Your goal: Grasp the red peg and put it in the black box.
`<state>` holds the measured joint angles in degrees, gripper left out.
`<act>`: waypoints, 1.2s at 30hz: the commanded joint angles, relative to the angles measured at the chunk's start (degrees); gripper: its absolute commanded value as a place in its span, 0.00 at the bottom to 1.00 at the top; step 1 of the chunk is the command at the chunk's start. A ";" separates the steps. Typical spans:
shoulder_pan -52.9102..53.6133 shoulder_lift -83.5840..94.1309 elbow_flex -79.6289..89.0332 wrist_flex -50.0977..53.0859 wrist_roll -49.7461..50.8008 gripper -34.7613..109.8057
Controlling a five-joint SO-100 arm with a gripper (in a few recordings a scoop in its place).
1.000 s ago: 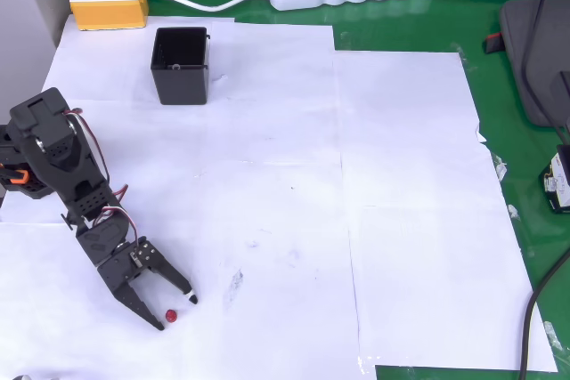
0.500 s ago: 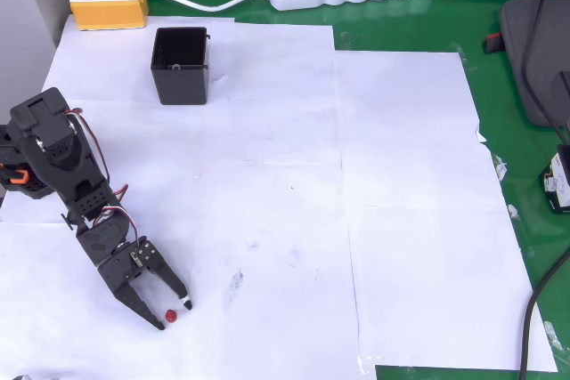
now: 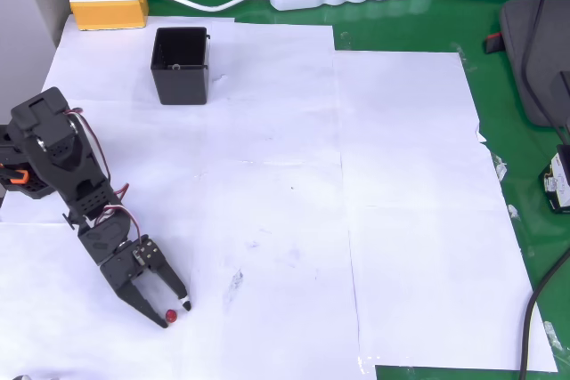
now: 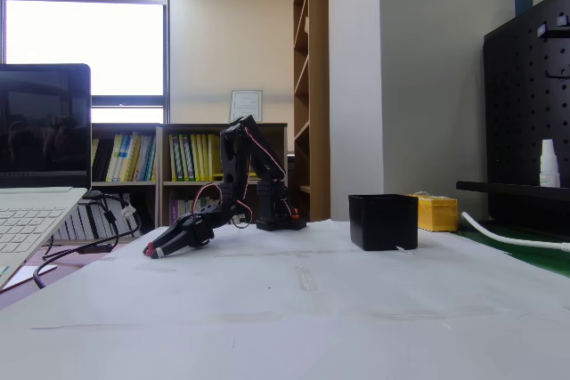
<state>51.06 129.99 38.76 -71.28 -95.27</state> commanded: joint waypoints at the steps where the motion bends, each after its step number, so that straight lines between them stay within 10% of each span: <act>1: 0.09 -1.93 -0.09 -1.05 -1.05 0.30; 17: -0.44 -1.85 -0.18 -1.23 -2.90 0.24; 36: -4.31 -24.43 3.43 34.89 -3.60 0.24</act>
<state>47.02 113.20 39.20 -44.56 -98.96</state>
